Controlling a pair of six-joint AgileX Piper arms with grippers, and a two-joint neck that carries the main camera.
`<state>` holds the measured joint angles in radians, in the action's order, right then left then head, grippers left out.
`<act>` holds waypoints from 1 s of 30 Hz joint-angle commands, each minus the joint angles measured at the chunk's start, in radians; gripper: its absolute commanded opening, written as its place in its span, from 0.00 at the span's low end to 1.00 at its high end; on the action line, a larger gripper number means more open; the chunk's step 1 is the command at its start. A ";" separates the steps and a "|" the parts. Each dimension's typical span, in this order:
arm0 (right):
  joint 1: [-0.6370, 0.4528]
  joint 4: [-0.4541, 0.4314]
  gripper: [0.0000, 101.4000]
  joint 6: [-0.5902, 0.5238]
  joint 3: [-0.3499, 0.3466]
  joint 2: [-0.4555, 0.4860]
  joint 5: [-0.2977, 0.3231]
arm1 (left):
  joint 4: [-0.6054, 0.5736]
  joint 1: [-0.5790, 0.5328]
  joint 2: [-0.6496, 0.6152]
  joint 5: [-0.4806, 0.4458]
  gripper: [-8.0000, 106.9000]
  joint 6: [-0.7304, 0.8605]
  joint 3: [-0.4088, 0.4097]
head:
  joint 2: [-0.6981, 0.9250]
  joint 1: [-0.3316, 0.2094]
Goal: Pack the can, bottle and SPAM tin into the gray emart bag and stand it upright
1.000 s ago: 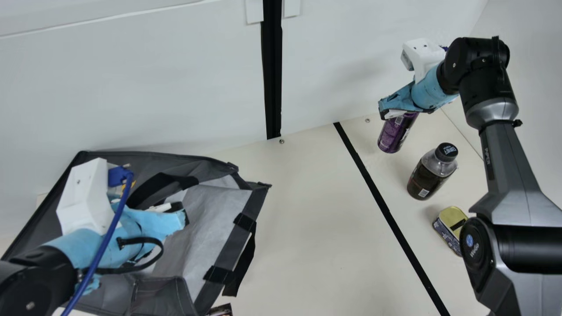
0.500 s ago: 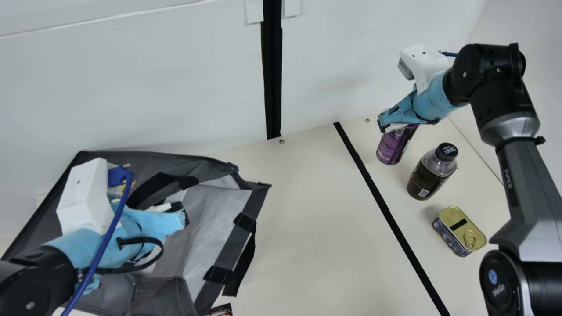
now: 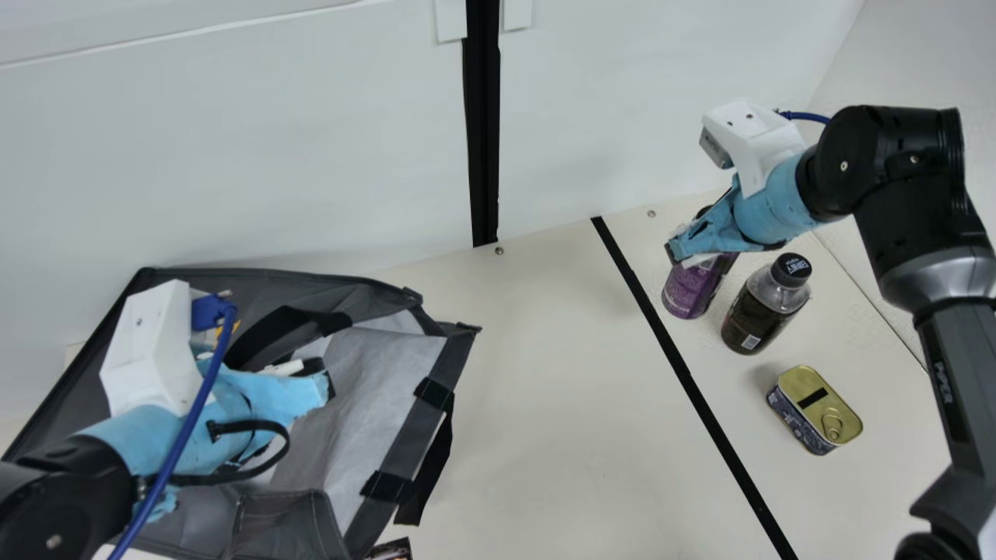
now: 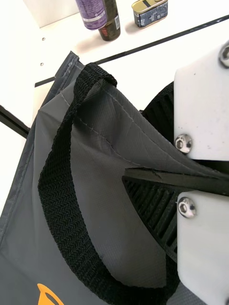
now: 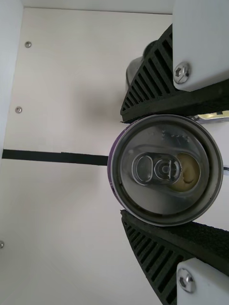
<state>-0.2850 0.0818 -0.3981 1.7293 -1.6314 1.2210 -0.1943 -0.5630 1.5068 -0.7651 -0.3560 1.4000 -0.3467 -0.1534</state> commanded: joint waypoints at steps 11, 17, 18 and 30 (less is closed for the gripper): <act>0.039 0.039 0.00 -0.033 -0.145 0.128 -0.001 | 0.000 0.000 0.000 0.000 0.00 0.000 0.000 | -0.002 -0.021; 0.062 0.078 0.00 -0.087 -0.214 0.181 -0.001 | 0.000 0.000 0.000 0.000 0.00 0.000 0.000 | -0.002 -0.021; 0.065 0.084 0.00 -0.099 -0.225 0.190 -0.001 | 0.000 0.000 0.000 0.000 0.00 0.000 0.000 | -0.002 -0.021; 0.088 0.185 0.00 -0.271 -0.348 0.274 -0.001 | 0.000 0.000 0.000 0.000 0.00 0.000 0.000 | -0.002 -0.021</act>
<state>-0.1983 0.2553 -0.6478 1.3931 -1.3609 1.2192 -0.1943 -0.5630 1.5068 -0.7651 -0.3560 1.4000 -0.3482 -0.1534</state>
